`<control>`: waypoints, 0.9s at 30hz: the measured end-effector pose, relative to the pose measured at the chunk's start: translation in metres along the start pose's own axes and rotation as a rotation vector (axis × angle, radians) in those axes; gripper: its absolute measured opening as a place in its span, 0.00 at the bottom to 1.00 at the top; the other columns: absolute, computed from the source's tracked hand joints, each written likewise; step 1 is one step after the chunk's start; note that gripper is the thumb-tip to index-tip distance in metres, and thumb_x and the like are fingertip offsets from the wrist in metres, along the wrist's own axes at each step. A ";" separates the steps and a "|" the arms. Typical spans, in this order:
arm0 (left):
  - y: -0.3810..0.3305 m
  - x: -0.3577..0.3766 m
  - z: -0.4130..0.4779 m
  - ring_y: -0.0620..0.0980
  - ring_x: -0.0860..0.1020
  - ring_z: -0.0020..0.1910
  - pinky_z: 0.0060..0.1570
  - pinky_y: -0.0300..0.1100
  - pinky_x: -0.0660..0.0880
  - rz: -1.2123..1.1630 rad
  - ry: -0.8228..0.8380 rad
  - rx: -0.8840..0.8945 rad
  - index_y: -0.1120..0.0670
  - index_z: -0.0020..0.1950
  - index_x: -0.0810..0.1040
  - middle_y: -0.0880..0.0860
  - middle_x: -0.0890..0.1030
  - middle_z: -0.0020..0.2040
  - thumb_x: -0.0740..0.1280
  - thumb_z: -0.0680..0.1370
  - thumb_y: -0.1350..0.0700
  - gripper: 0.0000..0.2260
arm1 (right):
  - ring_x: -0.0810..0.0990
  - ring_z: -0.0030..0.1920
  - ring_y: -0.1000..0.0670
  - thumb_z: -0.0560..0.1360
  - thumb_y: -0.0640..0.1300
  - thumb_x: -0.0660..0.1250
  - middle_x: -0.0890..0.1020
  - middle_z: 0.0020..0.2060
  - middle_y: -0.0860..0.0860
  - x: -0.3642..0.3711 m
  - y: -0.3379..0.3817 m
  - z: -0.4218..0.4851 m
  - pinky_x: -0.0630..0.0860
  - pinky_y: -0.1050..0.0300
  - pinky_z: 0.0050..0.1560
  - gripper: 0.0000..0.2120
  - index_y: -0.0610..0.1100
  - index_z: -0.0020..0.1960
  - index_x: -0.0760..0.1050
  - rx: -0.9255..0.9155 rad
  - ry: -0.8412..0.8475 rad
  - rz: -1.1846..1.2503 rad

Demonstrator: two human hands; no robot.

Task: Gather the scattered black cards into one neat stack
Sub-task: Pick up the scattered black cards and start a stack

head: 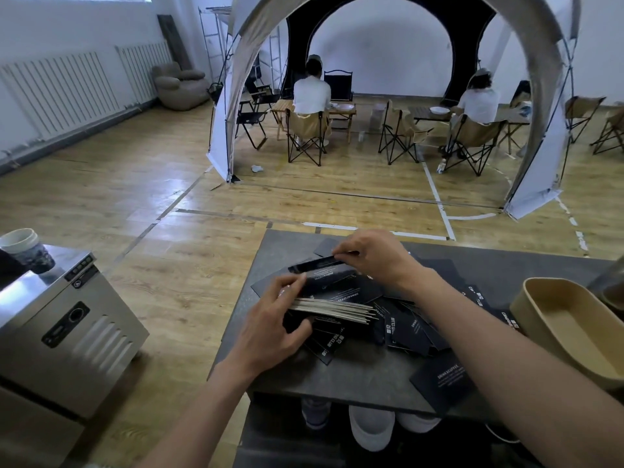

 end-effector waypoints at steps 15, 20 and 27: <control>-0.001 0.001 0.001 0.43 0.79 0.47 0.44 0.45 0.78 -0.026 0.006 0.053 0.49 0.58 0.78 0.43 0.77 0.51 0.68 0.77 0.51 0.10 | 0.81 0.58 0.55 0.70 0.46 0.79 0.84 0.58 0.59 0.007 -0.016 -0.042 0.78 0.51 0.63 0.14 0.56 0.55 0.85 0.161 0.415 0.090; -0.001 0.000 0.000 0.43 0.78 0.59 0.54 0.42 0.79 -0.034 -0.016 0.063 0.51 0.61 0.79 0.45 0.76 0.62 0.69 0.75 0.51 0.15 | 0.81 0.53 0.59 0.72 0.58 0.74 0.86 0.50 0.60 -0.001 -0.019 -0.039 0.78 0.55 0.59 0.11 0.57 0.52 0.86 0.144 0.297 0.177; -0.008 -0.004 0.002 0.45 0.66 0.76 0.65 0.28 0.66 0.011 -0.015 0.049 0.50 0.75 0.71 0.46 0.67 0.77 0.69 0.74 0.51 0.29 | 0.80 0.37 0.66 0.77 0.52 0.72 0.86 0.38 0.64 -0.014 0.004 -0.035 0.71 0.72 0.38 0.08 0.53 0.53 0.87 0.160 0.534 0.386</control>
Point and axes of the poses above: each hand's wrist, its own z-axis towards the middle knuckle, its own x-axis out of the palm, y = z × x, the point moved 3 cm from there along z, towards the middle knuckle
